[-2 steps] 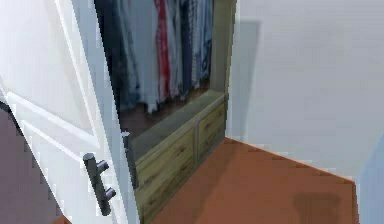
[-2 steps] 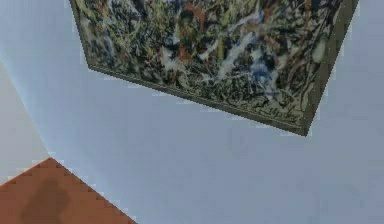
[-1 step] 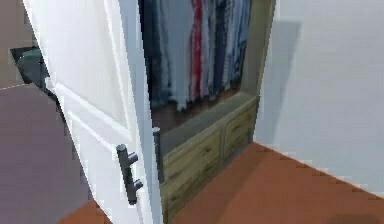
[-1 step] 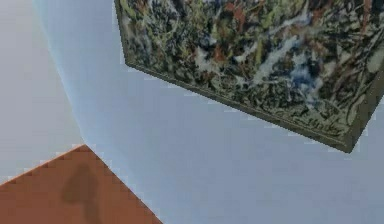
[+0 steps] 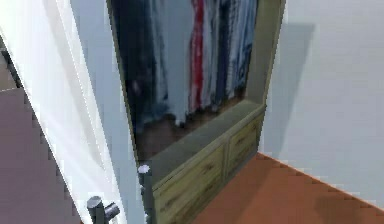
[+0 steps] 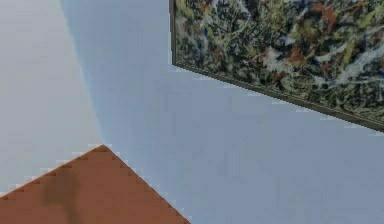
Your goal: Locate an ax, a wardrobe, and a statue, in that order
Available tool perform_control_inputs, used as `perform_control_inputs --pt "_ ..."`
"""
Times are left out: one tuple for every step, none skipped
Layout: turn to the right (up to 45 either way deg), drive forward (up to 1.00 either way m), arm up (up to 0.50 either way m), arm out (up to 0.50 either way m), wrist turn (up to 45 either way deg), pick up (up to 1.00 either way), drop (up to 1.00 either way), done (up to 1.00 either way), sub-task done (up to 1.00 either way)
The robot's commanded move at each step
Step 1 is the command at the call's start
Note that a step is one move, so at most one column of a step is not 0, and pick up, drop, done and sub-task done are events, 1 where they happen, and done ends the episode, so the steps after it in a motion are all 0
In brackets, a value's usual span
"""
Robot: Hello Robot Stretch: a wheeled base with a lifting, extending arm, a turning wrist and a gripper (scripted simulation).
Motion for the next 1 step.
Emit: perform_control_inputs --pt "0.0 0.00 0.00 0.00 0.0 0.00 0.00 0.00 1.00"
